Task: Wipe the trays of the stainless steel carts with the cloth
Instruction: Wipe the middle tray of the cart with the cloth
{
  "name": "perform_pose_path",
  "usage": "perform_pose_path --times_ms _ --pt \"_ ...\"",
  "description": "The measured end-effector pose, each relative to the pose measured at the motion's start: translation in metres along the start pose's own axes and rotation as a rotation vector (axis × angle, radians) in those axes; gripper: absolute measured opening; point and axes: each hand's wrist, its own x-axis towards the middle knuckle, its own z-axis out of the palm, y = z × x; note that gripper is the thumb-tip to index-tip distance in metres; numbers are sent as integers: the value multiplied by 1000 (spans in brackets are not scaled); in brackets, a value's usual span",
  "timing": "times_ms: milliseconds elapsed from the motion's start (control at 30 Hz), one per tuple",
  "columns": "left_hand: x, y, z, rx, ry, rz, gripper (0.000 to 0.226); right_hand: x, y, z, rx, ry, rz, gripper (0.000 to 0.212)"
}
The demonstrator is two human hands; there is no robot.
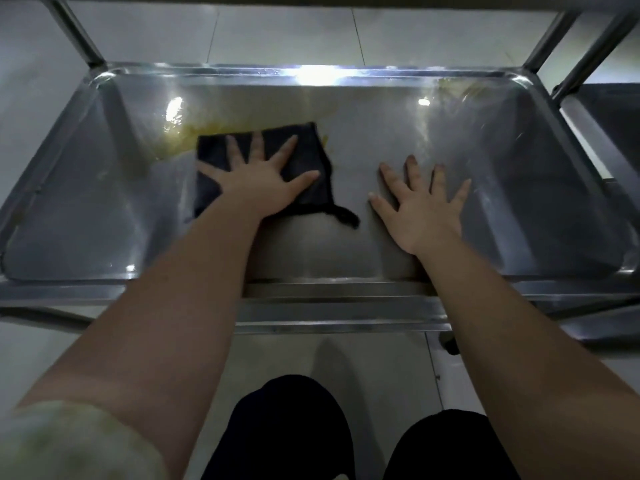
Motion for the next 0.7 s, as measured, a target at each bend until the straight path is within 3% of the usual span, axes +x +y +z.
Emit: perform_pose_path --times_ms 200,333,467,700 --pt "18 76 0 15 11 136 82 3 6 -4 25 -22 -3 73" --pt "20 27 0 -5 68 140 84 4 8 -6 56 -27 10 71" --pt "32 -49 -12 -18 56 -38 85 2 4 -6 34 -23 28 71" --pt "33 -55 -8 2 89 -16 88 41 -21 -22 -80 -89 22 88"
